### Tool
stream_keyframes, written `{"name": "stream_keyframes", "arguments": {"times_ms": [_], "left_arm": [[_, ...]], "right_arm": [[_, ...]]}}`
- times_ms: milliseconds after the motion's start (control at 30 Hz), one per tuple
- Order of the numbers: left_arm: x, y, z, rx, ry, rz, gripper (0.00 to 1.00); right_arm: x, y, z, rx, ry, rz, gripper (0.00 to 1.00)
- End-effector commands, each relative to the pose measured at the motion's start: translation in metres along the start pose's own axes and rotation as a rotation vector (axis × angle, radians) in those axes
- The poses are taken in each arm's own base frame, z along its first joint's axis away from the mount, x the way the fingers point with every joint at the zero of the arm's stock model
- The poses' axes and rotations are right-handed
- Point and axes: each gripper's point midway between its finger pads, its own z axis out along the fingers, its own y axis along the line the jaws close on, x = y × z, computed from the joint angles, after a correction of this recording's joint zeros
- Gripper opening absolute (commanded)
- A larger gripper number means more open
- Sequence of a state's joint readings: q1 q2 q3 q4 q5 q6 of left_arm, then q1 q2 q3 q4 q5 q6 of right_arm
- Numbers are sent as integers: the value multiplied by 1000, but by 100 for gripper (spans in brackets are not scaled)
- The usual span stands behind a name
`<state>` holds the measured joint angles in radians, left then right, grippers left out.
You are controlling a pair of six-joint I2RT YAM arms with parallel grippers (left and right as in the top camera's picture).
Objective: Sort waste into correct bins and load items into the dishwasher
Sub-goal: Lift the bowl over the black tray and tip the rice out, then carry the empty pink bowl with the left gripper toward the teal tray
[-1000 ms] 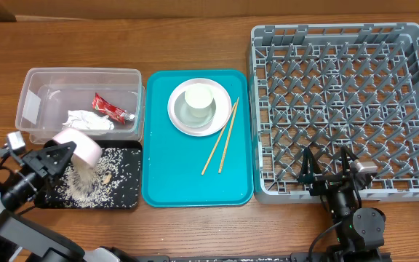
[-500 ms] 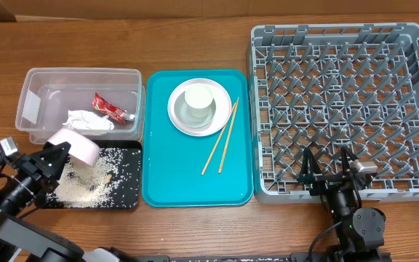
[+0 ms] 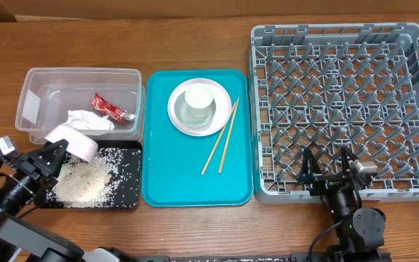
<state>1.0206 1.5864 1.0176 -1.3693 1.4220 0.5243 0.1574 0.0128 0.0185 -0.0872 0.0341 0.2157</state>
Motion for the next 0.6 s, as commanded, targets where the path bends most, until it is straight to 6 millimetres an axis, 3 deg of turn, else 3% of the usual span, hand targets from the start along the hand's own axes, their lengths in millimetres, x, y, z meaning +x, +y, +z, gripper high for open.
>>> {"name": "stream_keyframes", "arguments": {"times_ms": [0,100,200,300,400,567], "left_arm": [[-5,-17,1,83,-47,144,5],[-2,-19,2,91,-39,40,4],[-5,-25,2,117,-63,149,4],[-3,-22,2,104,-44,29,4],[-5,-20,3,100,-48,143,4],[-3,-15,4,76,-27,84,5]], "right_arm": [[1,-3,0,10,-6,-6,100],[1,-3,0,10,-6,-6,100],[1,-3,0,9,-6,-6,100],[1,-3,0,10,-6,-6,100],[1,-3,0,10,-6,-6,100],[1,-3,0,10,-6,-6,100]]}}
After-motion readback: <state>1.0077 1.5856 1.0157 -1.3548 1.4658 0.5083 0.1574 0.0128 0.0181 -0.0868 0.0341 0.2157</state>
